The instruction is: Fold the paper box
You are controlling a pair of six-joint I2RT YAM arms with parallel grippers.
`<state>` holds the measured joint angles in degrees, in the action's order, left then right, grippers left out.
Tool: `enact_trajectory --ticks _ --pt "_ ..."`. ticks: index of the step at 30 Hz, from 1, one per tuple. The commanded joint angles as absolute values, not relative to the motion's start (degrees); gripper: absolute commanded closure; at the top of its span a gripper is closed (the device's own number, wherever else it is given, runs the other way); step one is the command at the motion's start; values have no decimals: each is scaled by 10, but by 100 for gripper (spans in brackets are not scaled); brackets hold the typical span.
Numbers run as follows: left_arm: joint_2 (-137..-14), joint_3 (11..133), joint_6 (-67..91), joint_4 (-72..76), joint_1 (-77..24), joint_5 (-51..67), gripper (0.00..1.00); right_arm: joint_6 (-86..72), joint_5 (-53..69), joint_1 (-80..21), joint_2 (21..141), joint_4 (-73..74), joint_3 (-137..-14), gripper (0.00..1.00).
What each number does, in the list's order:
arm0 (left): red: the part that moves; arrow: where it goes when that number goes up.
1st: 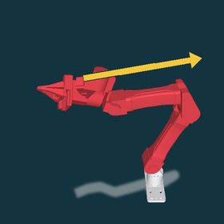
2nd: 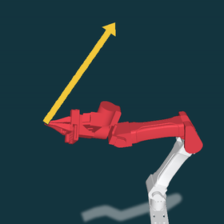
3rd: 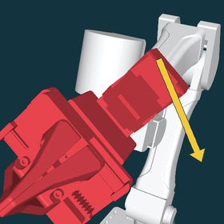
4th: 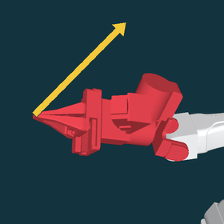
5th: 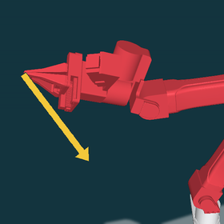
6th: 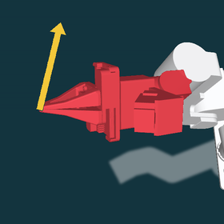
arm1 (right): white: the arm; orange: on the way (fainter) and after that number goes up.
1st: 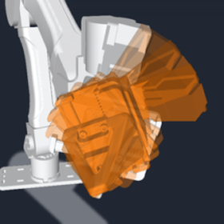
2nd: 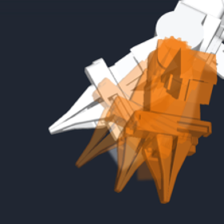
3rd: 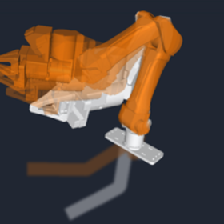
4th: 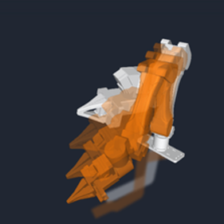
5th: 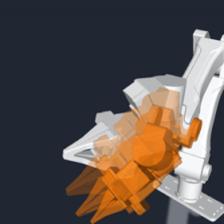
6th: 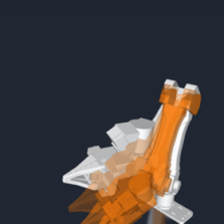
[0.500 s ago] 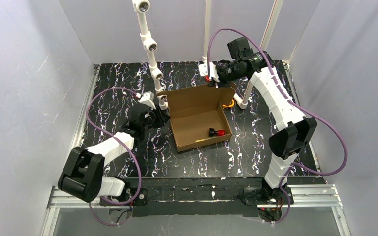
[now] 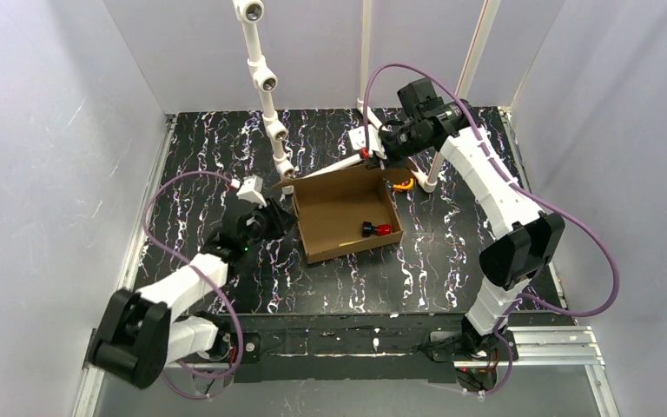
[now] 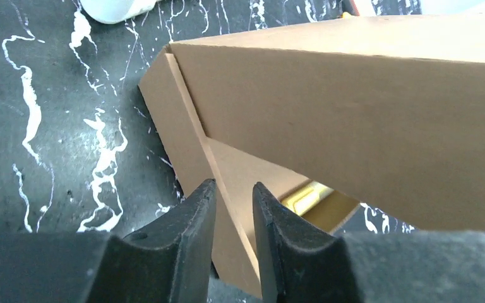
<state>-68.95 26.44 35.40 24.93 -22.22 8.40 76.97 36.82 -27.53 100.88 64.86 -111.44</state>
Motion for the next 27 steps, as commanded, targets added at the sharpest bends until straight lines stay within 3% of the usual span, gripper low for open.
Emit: enact_trajectory --ticks 1,6,13,23,27 --pt "-567 230 365 205 -218 54 72 783 370 -280 989 664 -1092 94" --pt "-455 238 330 133 -214 62 56 784 368 -284 977 658 -1082 90" --pt "-393 359 116 59 -214 133 4 778 360 -291 982 649 -1097 90" --pt "-482 533 -186 -19 -214 347 2 771 358 -299 992 645 -1112 90" --pt "-575 614 -265 -89 -219 398 11 769 357 -302 993 646 -1114 90"
